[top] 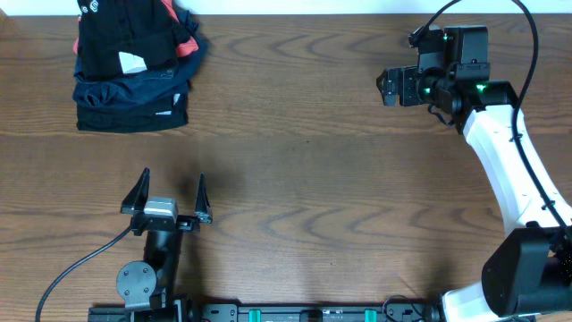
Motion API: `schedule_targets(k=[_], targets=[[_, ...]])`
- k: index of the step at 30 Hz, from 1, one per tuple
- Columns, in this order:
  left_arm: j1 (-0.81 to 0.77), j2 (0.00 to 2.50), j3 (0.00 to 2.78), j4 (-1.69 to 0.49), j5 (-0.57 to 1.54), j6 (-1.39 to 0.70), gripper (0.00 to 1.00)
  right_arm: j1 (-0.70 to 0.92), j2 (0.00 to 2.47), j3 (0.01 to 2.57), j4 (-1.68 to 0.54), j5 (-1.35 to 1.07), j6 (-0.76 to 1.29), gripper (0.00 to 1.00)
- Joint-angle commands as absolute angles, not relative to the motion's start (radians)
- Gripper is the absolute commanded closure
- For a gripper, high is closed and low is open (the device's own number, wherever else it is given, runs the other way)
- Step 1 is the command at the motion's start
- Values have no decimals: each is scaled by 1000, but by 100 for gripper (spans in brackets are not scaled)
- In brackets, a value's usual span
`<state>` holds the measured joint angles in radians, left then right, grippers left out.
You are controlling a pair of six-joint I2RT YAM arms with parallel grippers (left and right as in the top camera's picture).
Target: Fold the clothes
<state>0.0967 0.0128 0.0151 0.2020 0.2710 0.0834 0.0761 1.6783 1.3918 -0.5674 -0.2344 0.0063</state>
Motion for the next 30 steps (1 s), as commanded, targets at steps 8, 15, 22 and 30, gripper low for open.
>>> schedule_targets(k=[8, 15, 22, 30], targets=[[102, 1, 4, 115, 267, 37, 2, 66, 1681, 1391, -568, -236, -5, 1], [102, 1, 4, 40, 189, -73, 2, 66, 1681, 1391, -568, -236, -5, 1], [102, 1, 4, -51, 117, -72, 2, 66, 1681, 1391, -568, -236, -5, 1], [102, 1, 4, -64, 110, 7, 2, 65, 1681, 1391, -568, -236, -5, 1]])
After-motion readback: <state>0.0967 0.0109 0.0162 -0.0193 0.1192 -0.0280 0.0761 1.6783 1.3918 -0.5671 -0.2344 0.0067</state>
